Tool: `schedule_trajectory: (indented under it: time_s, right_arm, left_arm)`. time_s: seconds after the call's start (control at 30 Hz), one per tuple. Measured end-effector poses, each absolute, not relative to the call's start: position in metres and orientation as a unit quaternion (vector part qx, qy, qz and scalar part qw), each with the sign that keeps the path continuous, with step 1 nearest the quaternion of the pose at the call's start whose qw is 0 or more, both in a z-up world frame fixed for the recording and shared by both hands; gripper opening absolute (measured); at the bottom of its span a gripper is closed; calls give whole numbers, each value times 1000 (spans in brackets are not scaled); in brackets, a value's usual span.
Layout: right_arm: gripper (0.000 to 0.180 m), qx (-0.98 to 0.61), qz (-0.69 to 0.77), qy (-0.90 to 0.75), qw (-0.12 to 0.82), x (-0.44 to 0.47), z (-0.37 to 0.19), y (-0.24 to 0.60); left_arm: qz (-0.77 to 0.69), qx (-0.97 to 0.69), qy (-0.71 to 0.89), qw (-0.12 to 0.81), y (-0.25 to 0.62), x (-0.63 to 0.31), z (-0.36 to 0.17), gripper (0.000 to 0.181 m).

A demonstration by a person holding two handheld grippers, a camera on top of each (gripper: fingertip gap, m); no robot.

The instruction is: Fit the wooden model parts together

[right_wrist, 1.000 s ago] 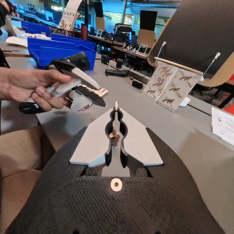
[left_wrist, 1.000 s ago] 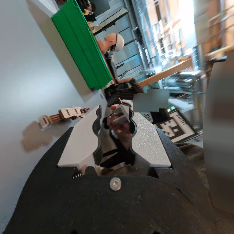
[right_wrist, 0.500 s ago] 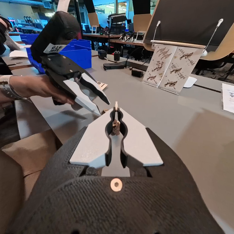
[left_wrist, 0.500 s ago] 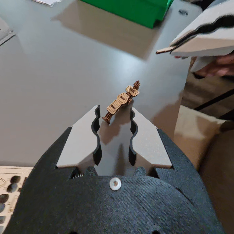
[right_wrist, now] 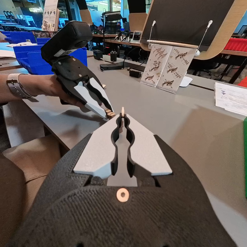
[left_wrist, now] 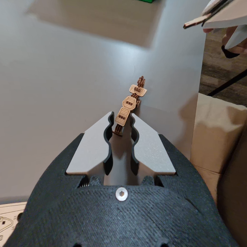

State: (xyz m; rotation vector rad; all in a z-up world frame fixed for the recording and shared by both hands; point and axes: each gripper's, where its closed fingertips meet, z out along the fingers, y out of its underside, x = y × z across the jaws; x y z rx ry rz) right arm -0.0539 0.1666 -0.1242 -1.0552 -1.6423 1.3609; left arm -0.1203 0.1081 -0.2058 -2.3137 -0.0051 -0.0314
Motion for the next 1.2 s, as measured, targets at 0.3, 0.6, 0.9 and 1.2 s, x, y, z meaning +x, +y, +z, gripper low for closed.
schedule_trajectory:
  time_s: [0.3,0.6,0.9,1.2]
  right_arm:
    - [1,-407,499,-678,355,-58,-141,157]
    - [2,-402,450,-728,326,-66,-167,142]
    - [2,-397,441,-750,292,-69,-179,130]
    - [2,-412,416,-768,261,-72,-197,127]
  left_arm:
    - [-144,-879,-121,437,110,-117,-196,14]
    - [-244,-823,-207,469,105,-118,-185,13]
    - [-201,-848,-194,451,100,-112,-196,13]
    - [-210,-846,-205,446,98,-111,-199,13]
